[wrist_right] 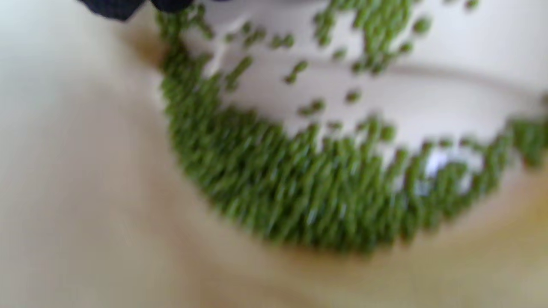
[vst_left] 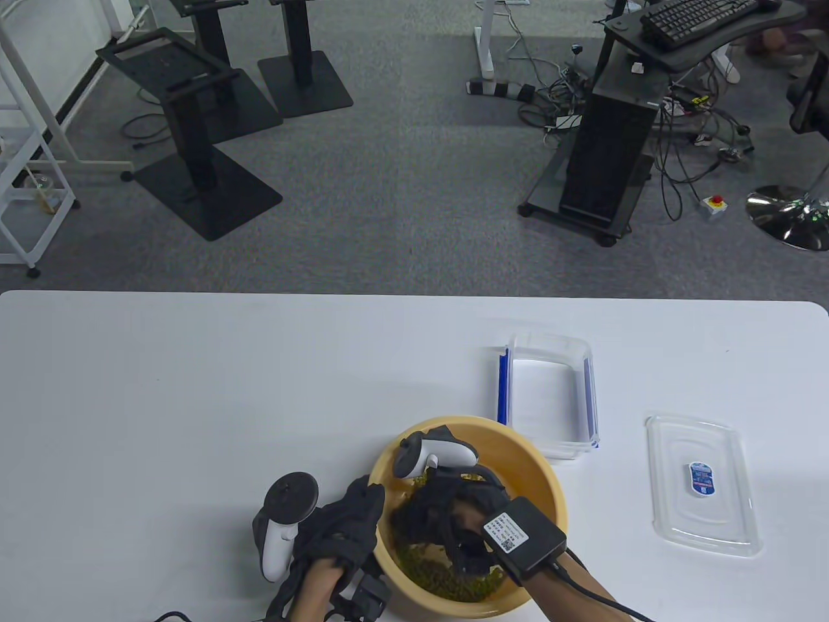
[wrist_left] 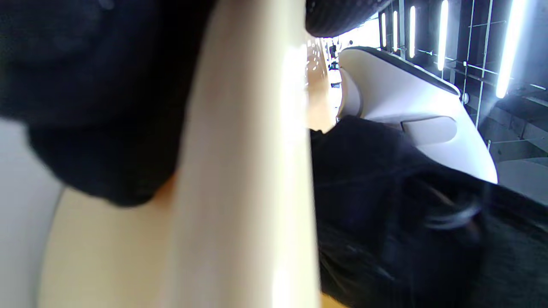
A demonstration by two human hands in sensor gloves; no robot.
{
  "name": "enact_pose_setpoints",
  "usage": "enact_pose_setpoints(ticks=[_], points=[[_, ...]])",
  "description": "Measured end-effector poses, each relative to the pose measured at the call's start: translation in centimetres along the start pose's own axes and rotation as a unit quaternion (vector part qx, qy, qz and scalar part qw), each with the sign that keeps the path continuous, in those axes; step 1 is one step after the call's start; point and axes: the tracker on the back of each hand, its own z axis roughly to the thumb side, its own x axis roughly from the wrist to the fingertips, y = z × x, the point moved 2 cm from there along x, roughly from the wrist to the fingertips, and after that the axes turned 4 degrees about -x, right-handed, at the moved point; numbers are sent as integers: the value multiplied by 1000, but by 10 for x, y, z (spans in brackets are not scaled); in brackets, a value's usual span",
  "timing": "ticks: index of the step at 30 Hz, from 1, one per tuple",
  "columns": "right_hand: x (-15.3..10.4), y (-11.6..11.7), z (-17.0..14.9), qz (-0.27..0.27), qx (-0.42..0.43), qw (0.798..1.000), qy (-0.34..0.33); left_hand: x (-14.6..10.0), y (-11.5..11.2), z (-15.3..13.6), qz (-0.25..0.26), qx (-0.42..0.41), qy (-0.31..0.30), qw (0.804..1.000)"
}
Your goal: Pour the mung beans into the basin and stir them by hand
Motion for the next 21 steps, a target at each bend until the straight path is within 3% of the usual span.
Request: enact_pose_setpoints(ticks=[2, 10, 14, 17, 21], points=[[5, -9, -11, -52, -22, 998, 35, 0, 0, 0, 0, 1, 1, 1000], [-1, -17, -55, -27, 15, 993, 117, 0, 0, 0, 3, 4, 2, 1000], [-11, -16, -78, -61, -1, 991, 121, 0, 0, 0, 5, 3, 2, 1000], [-18, -5, -88, -29, 32, 992, 116, 0, 0, 0, 6, 3, 2, 1000], [-23, 25, -82, 72, 67, 991, 94, -1, 1, -1, 7, -6, 5, 1000]])
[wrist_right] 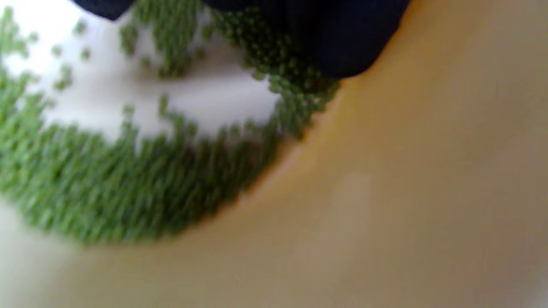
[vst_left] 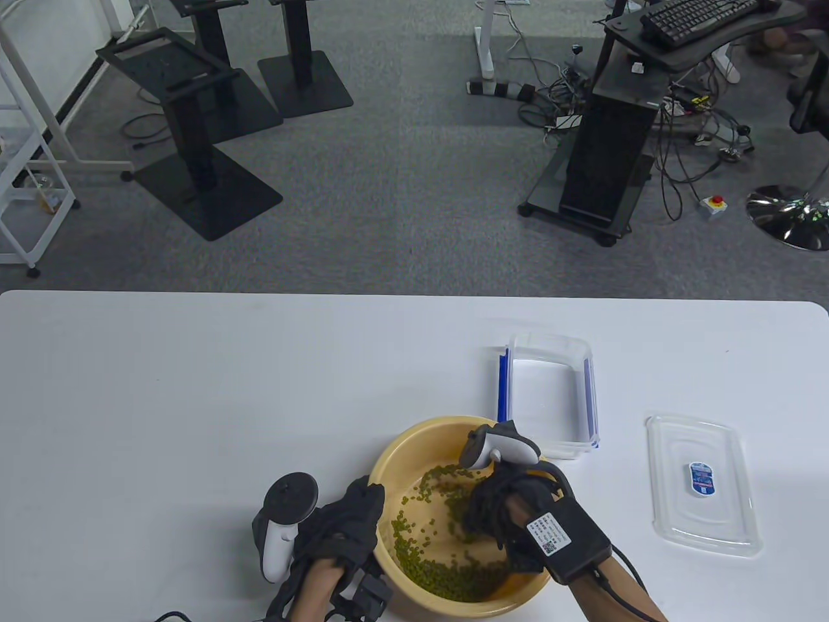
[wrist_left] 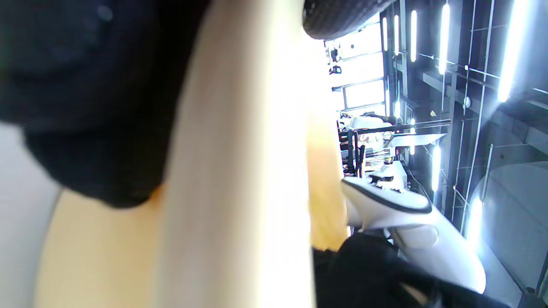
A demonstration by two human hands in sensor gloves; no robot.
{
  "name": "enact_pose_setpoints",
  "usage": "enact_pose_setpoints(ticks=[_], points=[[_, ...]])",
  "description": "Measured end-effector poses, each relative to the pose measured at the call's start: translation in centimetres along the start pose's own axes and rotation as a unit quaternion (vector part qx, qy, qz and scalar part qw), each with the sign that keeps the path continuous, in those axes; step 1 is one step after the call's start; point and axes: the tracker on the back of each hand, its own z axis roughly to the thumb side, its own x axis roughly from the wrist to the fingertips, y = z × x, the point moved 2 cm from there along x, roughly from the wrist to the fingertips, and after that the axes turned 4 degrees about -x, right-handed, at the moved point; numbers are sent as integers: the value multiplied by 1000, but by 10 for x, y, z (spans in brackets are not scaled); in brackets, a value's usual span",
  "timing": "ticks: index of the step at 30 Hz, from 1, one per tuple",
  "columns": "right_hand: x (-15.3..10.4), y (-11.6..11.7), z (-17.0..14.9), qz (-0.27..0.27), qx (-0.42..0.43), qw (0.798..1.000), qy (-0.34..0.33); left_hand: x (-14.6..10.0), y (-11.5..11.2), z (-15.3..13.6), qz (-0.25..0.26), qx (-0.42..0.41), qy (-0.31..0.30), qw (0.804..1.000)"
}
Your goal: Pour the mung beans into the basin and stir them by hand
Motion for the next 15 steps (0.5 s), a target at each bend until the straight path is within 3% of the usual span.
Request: enact_pose_setpoints(ticks=[5, 8, 10, 12, 15], points=[[-7, 27, 25, 38, -48, 997, -36, 0, 0, 1, 1, 2, -3, 1000], [-4, 40, 43, 112, -33, 991, -67, 0, 0, 0, 3, 3, -5, 1000], [-5, 42, 51, 118, -23, 990, -68, 0, 0, 0, 2, 3, -4, 1000], [-6, 45, 60, 142, 1, 986, -92, 0, 0, 0, 0, 4, -4, 1000], [-5, 44, 73, 186, 105, 969, -123, 0, 0, 1, 2, 6, -7, 1000]])
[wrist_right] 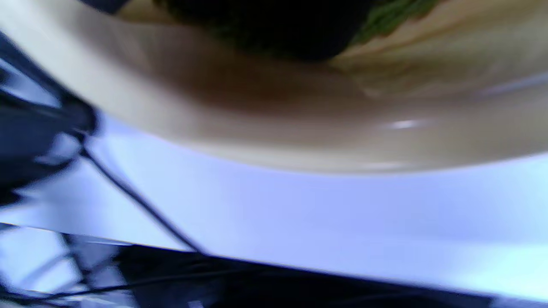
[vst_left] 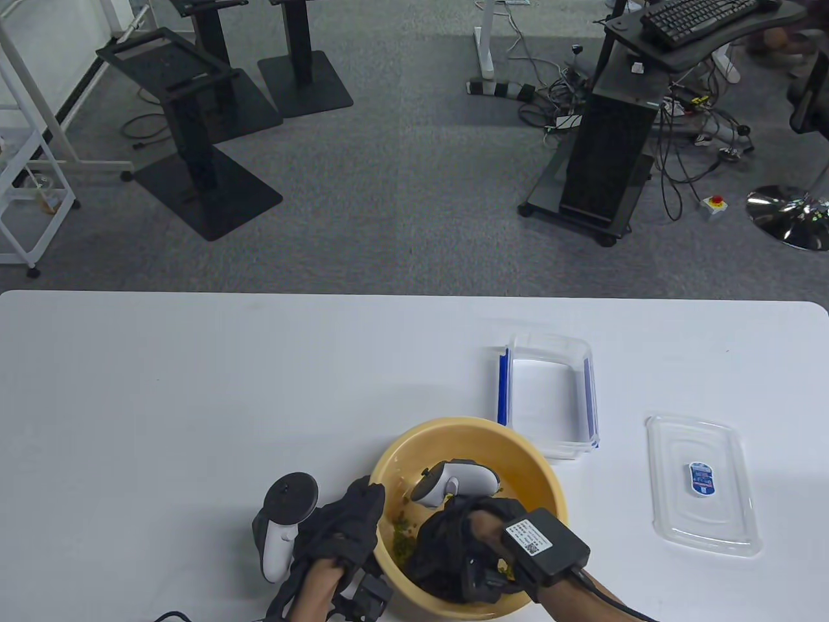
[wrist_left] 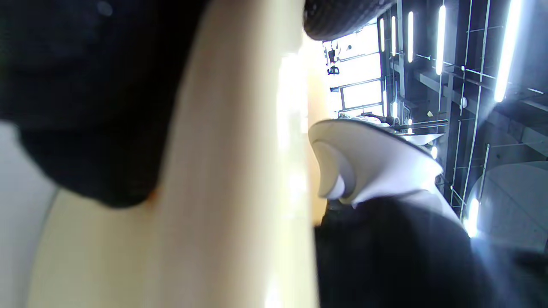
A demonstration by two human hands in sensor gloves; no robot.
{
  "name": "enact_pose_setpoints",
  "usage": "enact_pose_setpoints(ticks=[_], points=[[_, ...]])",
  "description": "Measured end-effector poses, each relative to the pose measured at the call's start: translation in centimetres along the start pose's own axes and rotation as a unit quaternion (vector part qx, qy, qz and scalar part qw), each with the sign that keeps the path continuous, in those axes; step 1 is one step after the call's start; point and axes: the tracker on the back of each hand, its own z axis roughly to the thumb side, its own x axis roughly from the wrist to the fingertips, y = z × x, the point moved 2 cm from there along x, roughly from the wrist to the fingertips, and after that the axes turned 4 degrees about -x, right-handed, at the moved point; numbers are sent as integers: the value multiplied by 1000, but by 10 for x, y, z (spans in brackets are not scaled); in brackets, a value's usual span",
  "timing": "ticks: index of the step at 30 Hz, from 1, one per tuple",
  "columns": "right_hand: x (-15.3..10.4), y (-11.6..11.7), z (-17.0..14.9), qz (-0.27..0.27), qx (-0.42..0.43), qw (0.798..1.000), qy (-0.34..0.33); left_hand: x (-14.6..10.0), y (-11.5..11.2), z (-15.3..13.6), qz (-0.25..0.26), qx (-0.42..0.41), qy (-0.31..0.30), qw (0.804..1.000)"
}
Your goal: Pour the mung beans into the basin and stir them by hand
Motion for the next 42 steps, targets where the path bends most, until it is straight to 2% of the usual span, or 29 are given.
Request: enact_pose_setpoints(ticks=[3, 7, 8, 11, 13, 15, 19, 22, 28, 31, 34, 37, 39, 40, 42], points=[[2, -11, 5, -42, 48, 998, -1, 0, 0, 0, -1, 2, 0, 1000], [-4, -37, 15, -157, 39, 987, -10, 0, 0, 0, -2, 1, 0, 1000], [-5, -42, 16, -171, 37, 985, -14, 0, 0, 0, -1, 1, -1, 1000], [-10, -62, 14, -257, 22, 966, -10, 0, 0, 0, -2, 0, -1, 1000], [-14, -72, 8, -322, -25, 946, 34, 0, 0, 0, -2, -1, -2, 1000], [-17, -77, 3, -344, -53, 936, 50, 0, -1, 0, -2, 1, -2, 1000], [-23, -80, -20, -335, -63, 932, 125, 0, -1, 0, -4, 0, -2, 1000], [-28, -78, -30, -317, -91, 931, 157, 0, -3, 0, -3, 0, -1, 1000], [-37, -71, -48, -315, -137, 926, 159, 0, -3, 0, -2, -3, 0, 1000], [-36, -55, -54, -265, -147, 937, 175, 0, -3, 0, -2, -4, 0, 1000], [-26, -30, -48, -187, -173, 954, 156, 0, -3, 0, -2, -4, 0, 1000], [-17, -8, -28, -138, -210, 961, 117, 0, -3, 0, -4, -2, 0, 1000], [-6, 2, -15, -82, -198, 974, 68, 0, -3, 0, -5, -3, 0, 1000], [-5, 3, -8, -67, -174, 980, 70, 0, -3, 0, -5, -2, 0, 1000], [-5, -8, 2, -98, -133, 984, 64, 0, -3, 0, -5, -1, 0, 1000]])
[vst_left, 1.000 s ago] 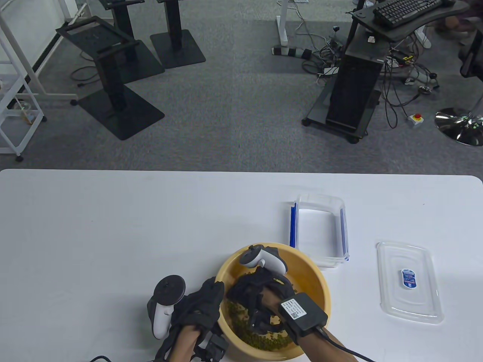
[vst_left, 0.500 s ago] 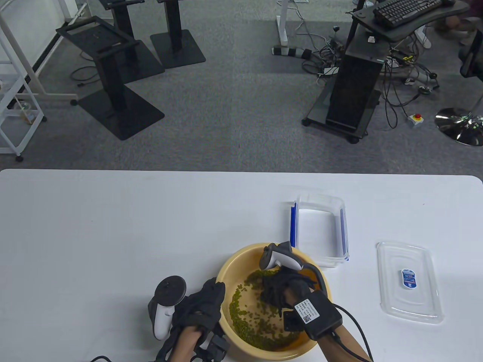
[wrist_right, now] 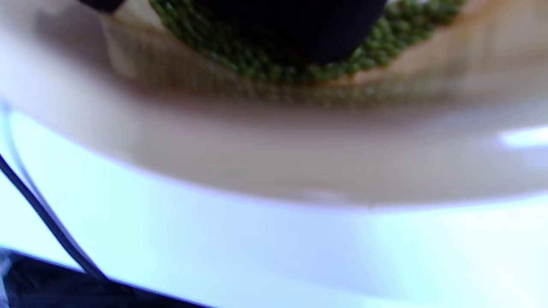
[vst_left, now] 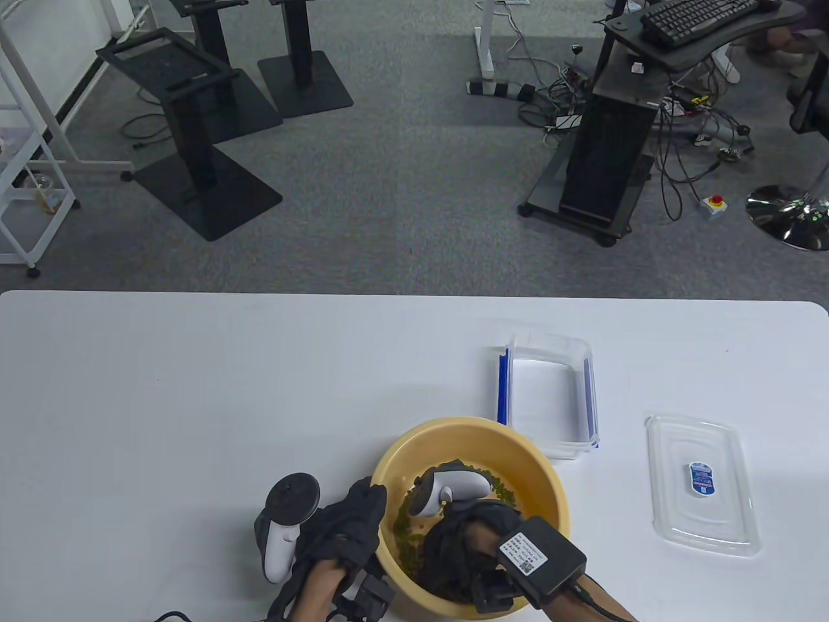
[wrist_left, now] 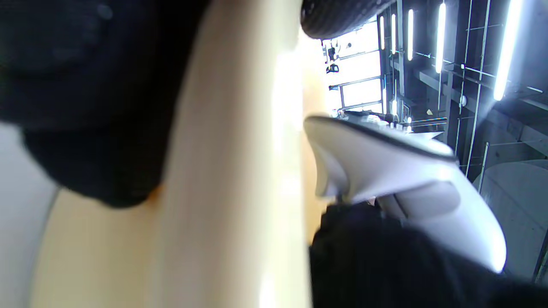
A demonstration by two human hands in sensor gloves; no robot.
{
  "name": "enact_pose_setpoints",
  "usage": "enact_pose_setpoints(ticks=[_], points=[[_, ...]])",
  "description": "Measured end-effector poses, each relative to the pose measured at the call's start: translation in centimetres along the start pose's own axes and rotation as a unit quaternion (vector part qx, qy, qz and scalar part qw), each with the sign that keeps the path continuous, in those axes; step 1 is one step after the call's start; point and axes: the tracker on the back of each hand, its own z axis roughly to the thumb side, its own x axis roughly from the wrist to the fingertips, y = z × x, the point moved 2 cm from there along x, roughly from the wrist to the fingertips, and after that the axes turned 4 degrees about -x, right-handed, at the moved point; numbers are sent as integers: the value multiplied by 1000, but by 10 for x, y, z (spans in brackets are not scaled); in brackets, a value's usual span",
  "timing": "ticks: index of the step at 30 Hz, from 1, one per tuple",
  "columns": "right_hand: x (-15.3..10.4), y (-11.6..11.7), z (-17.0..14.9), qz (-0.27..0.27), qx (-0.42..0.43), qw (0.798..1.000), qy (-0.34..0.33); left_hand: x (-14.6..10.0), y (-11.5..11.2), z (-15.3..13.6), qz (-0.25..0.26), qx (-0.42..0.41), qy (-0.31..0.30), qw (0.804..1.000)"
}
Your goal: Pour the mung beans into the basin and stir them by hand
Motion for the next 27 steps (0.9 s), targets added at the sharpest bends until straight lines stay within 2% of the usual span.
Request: enact_pose_setpoints(ticks=[4, 6, 8, 11, 14, 17, 21, 22, 27], points=[[-1, -26, -1, -50, 51, 997, -32, 0, 0, 0, -1, -1, 0, 1000], [-9, -31, -5, -49, 83, 992, -77, 0, 0, 0, -1, -2, -1, 1000], [-20, -35, -7, -68, 90, 988, -104, 0, 0, 0, -1, -2, -1, 1000], [-46, -43, -11, -150, 60, 975, -150, 0, 0, 0, -3, -2, -1, 1000], [-71, -51, -18, -257, 44, 950, -170, 0, 0, 0, -2, -5, 0, 1000], [-84, -52, -20, -308, 26, 935, -173, 0, 0, -1, -1, -9, 1, 1000], [-88, -51, -21, -414, 12, 899, -142, -1, 0, 0, -3, -13, 1, 1000], [-86, -51, -22, -428, 3, 895, -129, -1, -1, 0, -3, -10, 0, 1000], [-76, -52, -25, -375, -21, 920, -113, -1, -1, 0, -2, -9, 0, 1000]])
